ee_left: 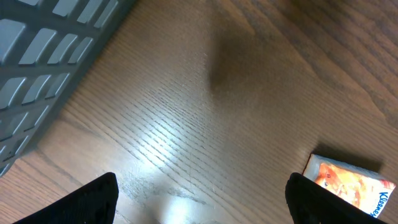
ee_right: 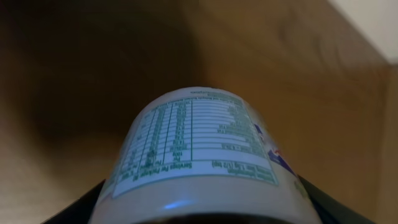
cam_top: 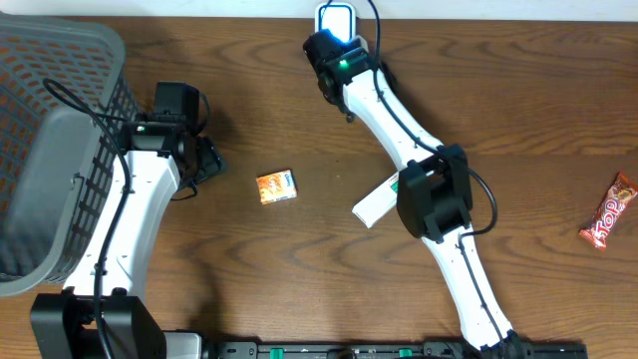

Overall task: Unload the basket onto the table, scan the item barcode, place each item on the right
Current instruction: 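Hold the bottle label facing the white scanner with the right gripper, then carry the bottle to the table's right edge and release it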

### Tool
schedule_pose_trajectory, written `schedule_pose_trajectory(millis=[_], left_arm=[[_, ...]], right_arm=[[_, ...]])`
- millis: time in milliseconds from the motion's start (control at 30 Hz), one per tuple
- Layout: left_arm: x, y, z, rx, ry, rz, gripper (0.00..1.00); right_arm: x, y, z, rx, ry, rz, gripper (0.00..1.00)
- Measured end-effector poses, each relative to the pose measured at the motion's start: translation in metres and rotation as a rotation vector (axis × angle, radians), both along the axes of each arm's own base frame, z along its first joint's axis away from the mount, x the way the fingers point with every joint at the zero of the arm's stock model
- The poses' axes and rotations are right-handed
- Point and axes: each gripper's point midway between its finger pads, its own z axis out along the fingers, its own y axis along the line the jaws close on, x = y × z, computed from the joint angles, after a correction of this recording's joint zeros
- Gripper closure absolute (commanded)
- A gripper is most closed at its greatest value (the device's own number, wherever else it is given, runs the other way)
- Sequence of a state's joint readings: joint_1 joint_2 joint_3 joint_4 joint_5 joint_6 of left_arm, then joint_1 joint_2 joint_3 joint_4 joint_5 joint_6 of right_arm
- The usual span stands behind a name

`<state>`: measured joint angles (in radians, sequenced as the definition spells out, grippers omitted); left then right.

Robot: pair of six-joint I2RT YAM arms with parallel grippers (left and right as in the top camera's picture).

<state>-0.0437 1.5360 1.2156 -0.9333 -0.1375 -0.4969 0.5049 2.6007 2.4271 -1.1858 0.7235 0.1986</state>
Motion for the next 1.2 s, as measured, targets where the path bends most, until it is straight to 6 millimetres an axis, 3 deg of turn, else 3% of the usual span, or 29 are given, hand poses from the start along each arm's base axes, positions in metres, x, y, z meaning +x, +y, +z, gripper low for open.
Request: schedule_pose_trajectory(millis=[200,300,500,933,1067,1200], left_arm=[[0.0,0.0,0.0,0.0,0.0,0.0,0.14],[0.0,0.0,0.0,0.0,0.0,0.0,0.14],[0.0,0.0,0.0,0.0,0.0,0.0,0.14],[0.0,0.0,0.0,0.0,0.0,0.0,0.14],[0.0,0.0,0.0,0.0,0.0,0.0,0.14],[0.0,0.0,0.0,0.0,0.0,0.0,0.14]], right_arm=[[-0.047,-0.039,0.03,-0.028,0.106,-0.154,0.55],[-0.065,-0.07,0.038,-0.024,0.165,-0.261,0.55],[-0.079,-0.144,0.029,0.084,0.258,-0.504,0.52],[-0.106,-0.345,0.01,0.403,0.201,-1.029,0.44],[-0.118,-0.382,0.004,0.535,0.171,-1.122,0.44],[-0.129,-0.409,0.001,0.64,0.135,-1.194,0.36]])
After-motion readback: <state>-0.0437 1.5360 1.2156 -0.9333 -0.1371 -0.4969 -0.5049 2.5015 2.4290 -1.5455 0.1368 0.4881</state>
